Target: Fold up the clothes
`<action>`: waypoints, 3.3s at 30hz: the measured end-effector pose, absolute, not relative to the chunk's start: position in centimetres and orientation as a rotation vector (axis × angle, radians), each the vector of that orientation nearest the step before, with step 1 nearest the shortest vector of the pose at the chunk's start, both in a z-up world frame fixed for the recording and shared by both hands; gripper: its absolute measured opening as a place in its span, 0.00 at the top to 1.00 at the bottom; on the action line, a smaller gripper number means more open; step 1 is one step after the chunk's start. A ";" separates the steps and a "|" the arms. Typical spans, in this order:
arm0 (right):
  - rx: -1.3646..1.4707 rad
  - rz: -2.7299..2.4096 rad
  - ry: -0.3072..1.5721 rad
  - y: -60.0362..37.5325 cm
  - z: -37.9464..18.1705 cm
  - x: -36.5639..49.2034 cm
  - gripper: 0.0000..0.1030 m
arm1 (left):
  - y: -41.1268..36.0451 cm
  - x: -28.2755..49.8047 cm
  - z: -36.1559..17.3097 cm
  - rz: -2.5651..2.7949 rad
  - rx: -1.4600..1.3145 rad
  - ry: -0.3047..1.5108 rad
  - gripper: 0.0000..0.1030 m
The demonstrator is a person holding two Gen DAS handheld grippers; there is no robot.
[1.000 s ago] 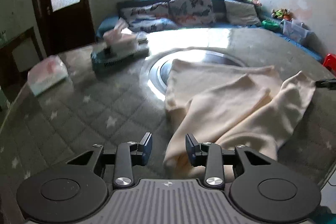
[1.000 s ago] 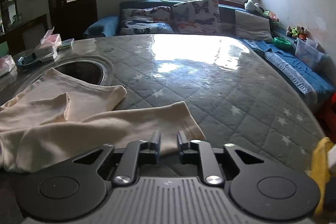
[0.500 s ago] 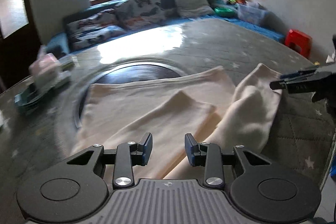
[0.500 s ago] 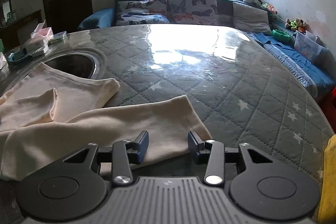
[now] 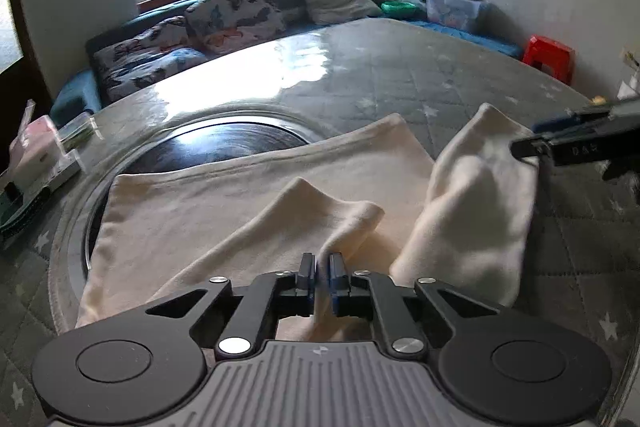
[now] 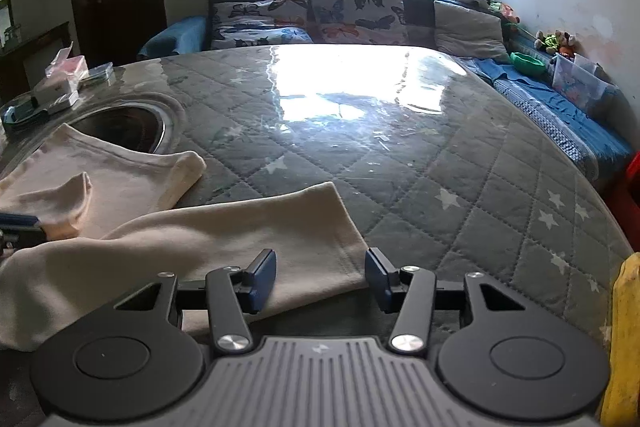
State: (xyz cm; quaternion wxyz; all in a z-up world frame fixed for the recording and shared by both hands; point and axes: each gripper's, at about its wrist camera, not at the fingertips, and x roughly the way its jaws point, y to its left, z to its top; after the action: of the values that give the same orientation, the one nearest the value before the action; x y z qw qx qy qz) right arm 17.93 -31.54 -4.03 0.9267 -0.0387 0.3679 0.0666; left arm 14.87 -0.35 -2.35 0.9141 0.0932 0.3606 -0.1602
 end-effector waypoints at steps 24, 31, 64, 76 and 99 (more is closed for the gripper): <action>-0.071 0.081 0.761 -32.4 -4.1 17.9 0.50 | 25.0 7.8 1.2 0.318 -0.207 0.658 0.98; -0.058 0.080 0.767 -32.5 -4.1 17.9 0.50 | 28.0 7.8 -0.3 0.459 -0.147 0.690 0.98; -0.092 0.070 0.666 -33.6 -1.7 16.1 0.92 | 9.6 6.0 -1.4 -0.165 0.023 0.812 0.89; -0.138 -0.034 0.712 -35.7 -2.2 16.6 0.88 | 5.6 3.2 -1.1 -0.362 0.125 0.817 0.89; -0.087 0.378 0.812 -24.0 -2.4 24.3 0.62 | 11.4 18.5 -0.8 -0.013 0.049 0.818 0.60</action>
State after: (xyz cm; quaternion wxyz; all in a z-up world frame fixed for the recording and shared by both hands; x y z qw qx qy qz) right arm 24.32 -24.00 -2.36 0.9004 -0.0421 0.3926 0.1827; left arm 18.53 11.36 -0.76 0.9172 0.0238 0.3976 -0.0064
